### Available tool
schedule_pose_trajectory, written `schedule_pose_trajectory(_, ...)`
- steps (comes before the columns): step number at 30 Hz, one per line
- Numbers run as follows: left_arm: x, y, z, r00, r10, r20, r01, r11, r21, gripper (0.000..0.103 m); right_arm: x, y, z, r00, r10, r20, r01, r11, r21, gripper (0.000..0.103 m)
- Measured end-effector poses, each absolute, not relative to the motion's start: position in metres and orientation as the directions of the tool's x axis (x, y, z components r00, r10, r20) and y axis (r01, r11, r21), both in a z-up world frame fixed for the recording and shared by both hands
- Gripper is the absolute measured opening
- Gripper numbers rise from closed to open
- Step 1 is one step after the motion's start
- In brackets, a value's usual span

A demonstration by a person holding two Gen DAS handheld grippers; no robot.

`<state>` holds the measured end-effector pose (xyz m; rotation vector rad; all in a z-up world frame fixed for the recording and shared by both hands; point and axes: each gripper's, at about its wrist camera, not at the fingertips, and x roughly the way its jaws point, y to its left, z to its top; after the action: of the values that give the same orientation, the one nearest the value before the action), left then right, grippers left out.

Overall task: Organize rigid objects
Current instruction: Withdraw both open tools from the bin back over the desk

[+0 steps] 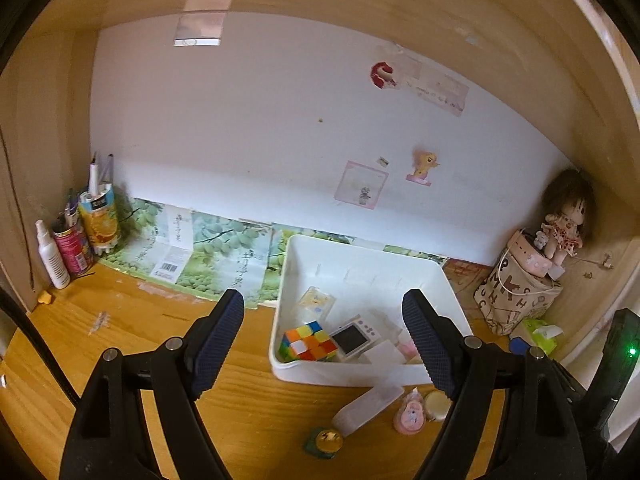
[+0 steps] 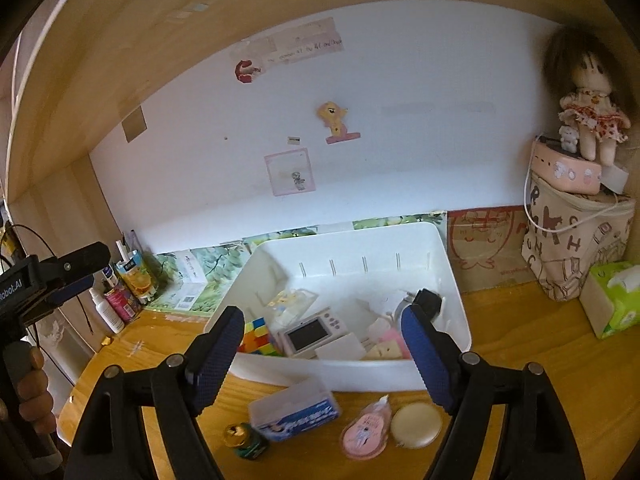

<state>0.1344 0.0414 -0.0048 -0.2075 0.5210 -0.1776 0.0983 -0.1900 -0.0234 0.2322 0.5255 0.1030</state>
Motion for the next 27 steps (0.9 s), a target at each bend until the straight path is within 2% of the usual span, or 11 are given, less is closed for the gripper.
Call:
schedule_pose_trajectory(12,0.116,0.082,-0.010,0.822,-0.250,-0.512,0.149,0.962,-0.230,0.084,0.058,-0.153,-0.028,0.836,0.106,-0.539,0.061,0.957,0.283,0.082)
schedule_pose_trajectory(27,0.108,0.084,-0.057,0.684,-0.367,-0.630,0.302,0.929,-0.214,0.084,0.012,-0.123,-0.071,0.727,0.132,-0.674,0.207,0.894,0.398,0.082)
